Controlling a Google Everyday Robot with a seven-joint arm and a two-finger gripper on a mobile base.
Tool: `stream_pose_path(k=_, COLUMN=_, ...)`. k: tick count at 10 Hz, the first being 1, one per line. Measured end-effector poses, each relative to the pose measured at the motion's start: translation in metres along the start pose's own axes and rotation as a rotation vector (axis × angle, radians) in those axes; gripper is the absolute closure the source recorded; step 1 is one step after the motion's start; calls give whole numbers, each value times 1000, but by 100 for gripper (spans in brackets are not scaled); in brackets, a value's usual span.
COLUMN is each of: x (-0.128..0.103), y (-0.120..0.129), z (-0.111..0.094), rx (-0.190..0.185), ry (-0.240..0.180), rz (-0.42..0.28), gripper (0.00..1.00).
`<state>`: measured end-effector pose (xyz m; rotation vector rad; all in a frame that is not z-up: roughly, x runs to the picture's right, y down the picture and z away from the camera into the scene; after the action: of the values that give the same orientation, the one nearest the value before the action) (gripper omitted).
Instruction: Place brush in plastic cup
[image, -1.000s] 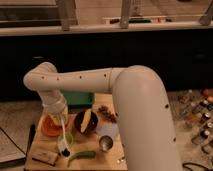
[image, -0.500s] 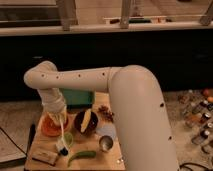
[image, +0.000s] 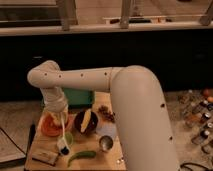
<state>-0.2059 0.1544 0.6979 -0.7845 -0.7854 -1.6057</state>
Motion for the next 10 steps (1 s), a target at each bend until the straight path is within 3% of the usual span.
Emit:
stream_pose_path(k=4, x=3, y=4, z=0, rx=11, ry=-2, rz=7, gripper=99)
stream_pose_path(k=10, x=9, y=3, z=-5, rx=22, ry=-15, rz=12, gripper=42)
